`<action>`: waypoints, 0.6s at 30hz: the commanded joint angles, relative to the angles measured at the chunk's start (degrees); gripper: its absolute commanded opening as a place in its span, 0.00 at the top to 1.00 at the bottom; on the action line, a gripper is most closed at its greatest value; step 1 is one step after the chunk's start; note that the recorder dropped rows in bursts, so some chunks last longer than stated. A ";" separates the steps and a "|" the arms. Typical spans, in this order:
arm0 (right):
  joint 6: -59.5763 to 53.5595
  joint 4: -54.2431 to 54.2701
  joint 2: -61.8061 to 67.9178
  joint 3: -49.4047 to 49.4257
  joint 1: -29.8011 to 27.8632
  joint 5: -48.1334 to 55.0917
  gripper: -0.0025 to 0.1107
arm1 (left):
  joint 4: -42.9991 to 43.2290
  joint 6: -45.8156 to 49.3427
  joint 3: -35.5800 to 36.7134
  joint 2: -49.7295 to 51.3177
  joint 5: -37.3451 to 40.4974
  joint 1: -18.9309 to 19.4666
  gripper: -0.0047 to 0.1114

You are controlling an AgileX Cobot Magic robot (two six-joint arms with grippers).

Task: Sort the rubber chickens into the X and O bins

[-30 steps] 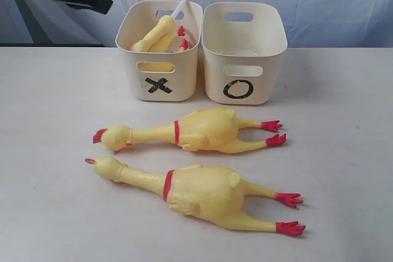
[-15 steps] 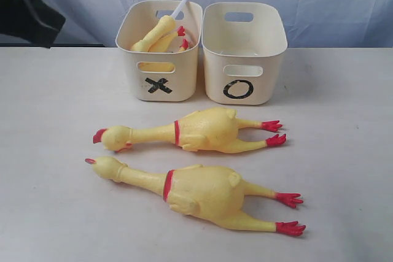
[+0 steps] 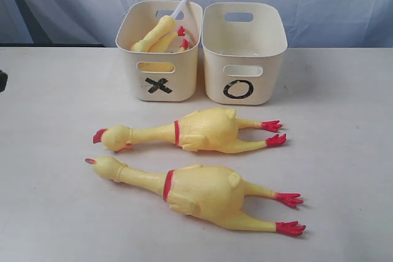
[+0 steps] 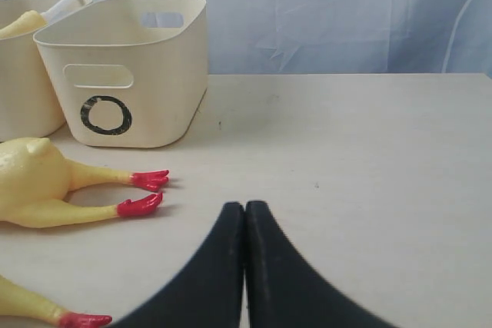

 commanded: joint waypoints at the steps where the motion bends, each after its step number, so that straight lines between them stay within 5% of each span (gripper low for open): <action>1: -0.02 0.00 -0.28 0.17 -0.20 -0.69 0.98 | -1.00 -0.22 6.86 -5.86 -4.51 0.10 0.96; 18: 1.43 3.27 -0.28 0.17 -0.20 -7.46 0.98 | -0.53 -0.45 14.70 -29.46 -7.19 0.10 0.96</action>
